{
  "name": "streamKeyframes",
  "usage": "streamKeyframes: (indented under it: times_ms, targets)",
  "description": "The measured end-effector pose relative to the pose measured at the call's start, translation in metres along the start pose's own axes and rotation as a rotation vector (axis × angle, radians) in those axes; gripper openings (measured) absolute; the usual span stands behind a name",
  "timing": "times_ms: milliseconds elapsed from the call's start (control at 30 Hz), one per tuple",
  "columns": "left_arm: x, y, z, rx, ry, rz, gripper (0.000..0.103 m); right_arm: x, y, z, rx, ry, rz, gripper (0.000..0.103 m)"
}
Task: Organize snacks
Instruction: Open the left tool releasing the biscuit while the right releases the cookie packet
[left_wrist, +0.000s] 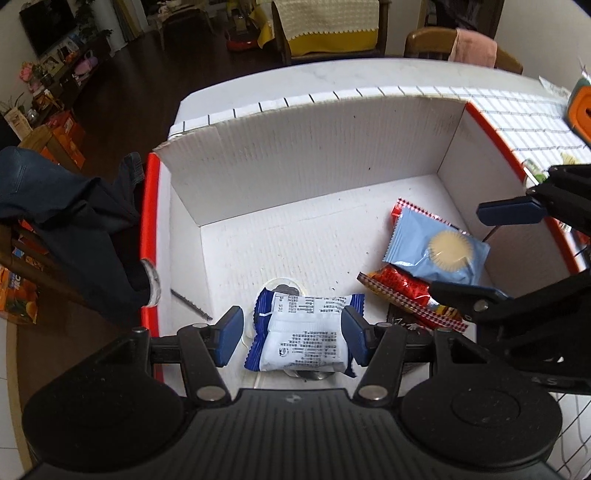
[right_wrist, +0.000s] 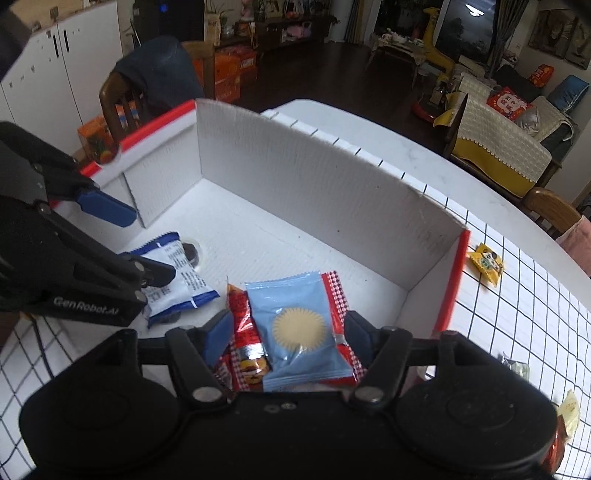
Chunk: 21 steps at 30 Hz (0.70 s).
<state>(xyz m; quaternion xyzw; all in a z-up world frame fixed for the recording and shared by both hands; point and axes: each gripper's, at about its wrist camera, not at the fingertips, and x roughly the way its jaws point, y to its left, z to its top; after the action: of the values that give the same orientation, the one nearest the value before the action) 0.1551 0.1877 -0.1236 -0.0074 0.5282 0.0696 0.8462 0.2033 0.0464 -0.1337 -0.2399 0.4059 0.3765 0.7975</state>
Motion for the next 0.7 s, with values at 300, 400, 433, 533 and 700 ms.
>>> streamKeyframes:
  times_ms: [300, 400, 433, 533, 700]
  targets:
    - [-0.041, -0.002, -0.011, -0.026, -0.103, -0.042, 0.066, -0.048, -0.009, -0.009, 0.09, -0.09, 0.049, 0.074]
    - [-0.055, -0.005, -0.015, -0.025, -0.135, -0.052, 0.066, -0.065, -0.01, -0.012, 0.114, -0.122, 0.062, 0.076]
    - [-0.06, -0.006, -0.016, -0.026, -0.147, -0.057, 0.066, -0.071, -0.012, -0.014, 0.12, -0.133, 0.065, 0.077]
    - [-0.076, -0.009, -0.021, -0.028, -0.185, -0.068, 0.069, -0.088, -0.015, -0.021, 0.15, -0.167, 0.075, 0.08]
    - [-0.099, -0.017, -0.026, -0.032, -0.238, -0.083, 0.072, -0.116, -0.022, -0.037, 0.208, -0.22, 0.077, 0.082]
